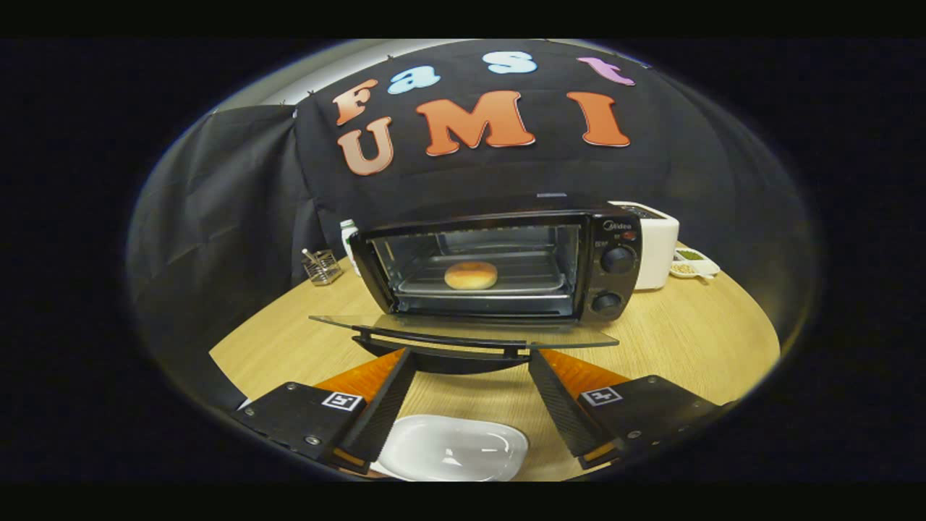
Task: Open the toaster oven, put the food inside, and close the toaster oven door.
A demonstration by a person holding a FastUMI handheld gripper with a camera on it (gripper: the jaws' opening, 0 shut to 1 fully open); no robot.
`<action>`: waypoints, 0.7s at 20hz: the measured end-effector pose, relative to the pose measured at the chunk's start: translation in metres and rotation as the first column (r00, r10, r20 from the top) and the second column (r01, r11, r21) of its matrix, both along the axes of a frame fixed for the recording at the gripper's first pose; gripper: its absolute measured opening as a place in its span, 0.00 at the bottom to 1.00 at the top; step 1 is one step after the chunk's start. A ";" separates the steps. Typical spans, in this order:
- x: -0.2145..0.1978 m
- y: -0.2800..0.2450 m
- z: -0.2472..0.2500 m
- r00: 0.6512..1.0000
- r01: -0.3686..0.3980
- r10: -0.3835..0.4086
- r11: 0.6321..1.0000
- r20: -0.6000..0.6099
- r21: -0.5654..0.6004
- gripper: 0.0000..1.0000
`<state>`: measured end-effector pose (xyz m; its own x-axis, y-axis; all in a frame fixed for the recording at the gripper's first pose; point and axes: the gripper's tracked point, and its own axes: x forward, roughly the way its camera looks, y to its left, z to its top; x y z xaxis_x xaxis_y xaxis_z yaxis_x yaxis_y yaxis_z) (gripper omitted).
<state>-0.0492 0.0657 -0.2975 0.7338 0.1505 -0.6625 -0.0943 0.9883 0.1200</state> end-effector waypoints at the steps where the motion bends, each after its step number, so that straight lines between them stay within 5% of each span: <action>1: 0.005 -0.001 0.003 1.000 0.007 -0.007 1.000 0.012 0.012 0.95; 14: 0.087 -0.005 0.031 0.990 0.020 -0.032 0.996 0.140 0.084 1.00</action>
